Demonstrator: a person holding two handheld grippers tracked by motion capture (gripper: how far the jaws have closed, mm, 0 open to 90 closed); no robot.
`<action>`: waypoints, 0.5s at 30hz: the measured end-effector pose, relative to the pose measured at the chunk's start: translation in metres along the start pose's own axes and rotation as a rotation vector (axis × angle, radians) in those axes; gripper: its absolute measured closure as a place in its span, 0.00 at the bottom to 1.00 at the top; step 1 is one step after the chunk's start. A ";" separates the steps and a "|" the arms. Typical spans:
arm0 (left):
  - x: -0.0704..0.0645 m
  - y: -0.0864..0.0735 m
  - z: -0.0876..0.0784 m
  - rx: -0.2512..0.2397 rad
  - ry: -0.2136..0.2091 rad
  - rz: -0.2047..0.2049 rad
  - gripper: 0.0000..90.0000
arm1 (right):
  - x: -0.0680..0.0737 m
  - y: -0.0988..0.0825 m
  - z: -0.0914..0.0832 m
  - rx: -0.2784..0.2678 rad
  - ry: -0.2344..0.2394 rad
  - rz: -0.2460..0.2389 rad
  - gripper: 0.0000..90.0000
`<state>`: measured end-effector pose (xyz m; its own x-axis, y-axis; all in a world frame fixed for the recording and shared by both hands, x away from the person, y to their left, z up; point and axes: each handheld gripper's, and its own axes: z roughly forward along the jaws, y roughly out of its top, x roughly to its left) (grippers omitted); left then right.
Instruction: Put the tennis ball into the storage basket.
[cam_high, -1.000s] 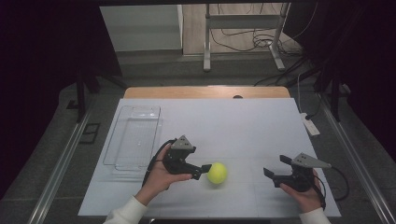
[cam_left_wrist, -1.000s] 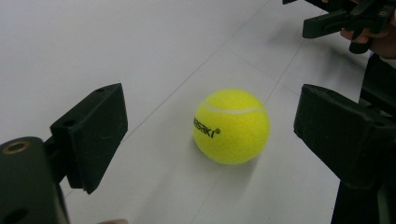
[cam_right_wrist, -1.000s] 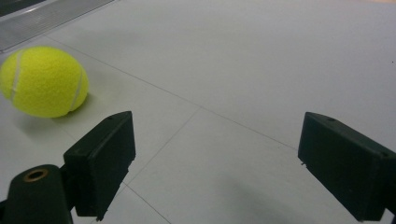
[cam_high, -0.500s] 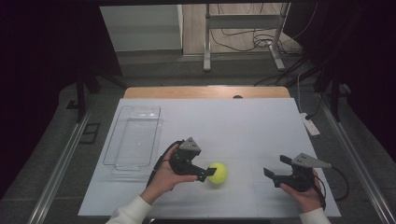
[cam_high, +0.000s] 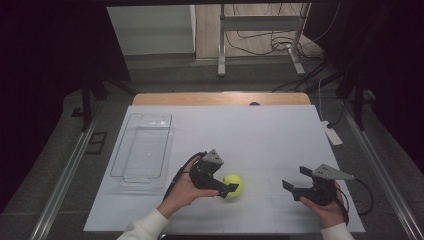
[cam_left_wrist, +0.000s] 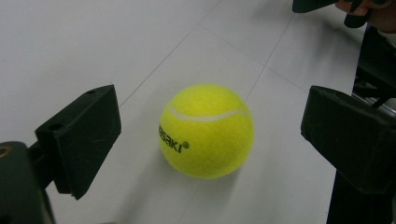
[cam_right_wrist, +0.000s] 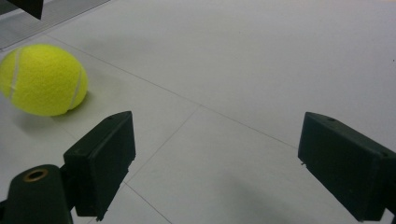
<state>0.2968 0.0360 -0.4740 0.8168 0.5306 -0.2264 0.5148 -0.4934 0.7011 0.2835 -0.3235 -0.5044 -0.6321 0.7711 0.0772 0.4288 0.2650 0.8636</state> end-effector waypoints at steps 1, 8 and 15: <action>0.000 0.001 0.003 0.006 0.002 -0.002 0.07 | 0.000 0.000 0.000 0.000 0.000 0.000 0.12; -0.001 0.002 0.012 0.031 0.004 0.000 0.06 | 0.000 0.000 0.000 0.001 0.000 -0.001 0.12; -0.002 0.000 0.021 0.056 0.000 0.006 0.06 | 0.000 0.000 0.000 0.003 -0.002 -0.003 0.12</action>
<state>0.3008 0.0201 -0.4875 0.8199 0.5278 -0.2220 0.5236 -0.5342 0.6637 0.2836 -0.3234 -0.5044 -0.6321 0.7714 0.0735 0.4286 0.2691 0.8625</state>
